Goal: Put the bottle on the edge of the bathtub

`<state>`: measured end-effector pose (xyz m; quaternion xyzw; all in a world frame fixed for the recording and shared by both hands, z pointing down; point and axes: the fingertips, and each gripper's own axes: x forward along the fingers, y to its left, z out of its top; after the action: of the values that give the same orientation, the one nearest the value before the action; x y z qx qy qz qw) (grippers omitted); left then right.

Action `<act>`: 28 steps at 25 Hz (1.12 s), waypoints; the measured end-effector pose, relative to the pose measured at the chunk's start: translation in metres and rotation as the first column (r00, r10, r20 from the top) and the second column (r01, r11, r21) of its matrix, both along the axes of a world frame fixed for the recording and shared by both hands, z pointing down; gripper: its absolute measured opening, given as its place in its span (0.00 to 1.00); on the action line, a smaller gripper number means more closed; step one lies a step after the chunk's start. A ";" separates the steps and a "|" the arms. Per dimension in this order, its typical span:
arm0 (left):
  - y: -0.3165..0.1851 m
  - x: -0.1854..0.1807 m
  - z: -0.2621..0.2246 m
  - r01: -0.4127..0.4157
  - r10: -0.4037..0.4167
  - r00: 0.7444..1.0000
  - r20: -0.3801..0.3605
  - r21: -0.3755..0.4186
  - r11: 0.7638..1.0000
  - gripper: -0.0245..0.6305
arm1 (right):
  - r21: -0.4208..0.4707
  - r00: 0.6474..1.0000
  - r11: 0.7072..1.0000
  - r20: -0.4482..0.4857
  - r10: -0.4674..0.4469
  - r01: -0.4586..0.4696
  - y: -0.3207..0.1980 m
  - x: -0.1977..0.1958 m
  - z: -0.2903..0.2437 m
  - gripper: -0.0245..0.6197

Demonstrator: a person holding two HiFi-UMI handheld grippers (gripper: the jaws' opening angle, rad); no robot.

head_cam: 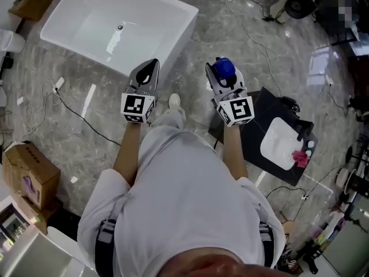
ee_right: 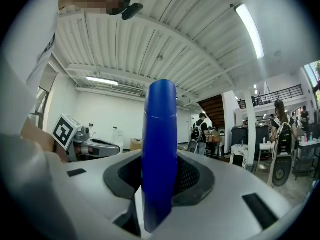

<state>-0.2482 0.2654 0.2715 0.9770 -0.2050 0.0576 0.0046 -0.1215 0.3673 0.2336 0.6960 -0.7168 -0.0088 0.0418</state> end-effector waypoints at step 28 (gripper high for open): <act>-0.278 0.209 0.005 0.221 -0.220 0.975 -0.021 0.036 0.975 0.03 | 0.043 0.964 0.965 0.058 -0.260 0.258 -0.320 0.221 0.016 0.25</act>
<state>-0.0392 -0.0129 0.2761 0.9486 -0.3132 0.0445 -0.0059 0.0992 0.0474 0.2496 0.5968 -0.8024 -0.0047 0.0053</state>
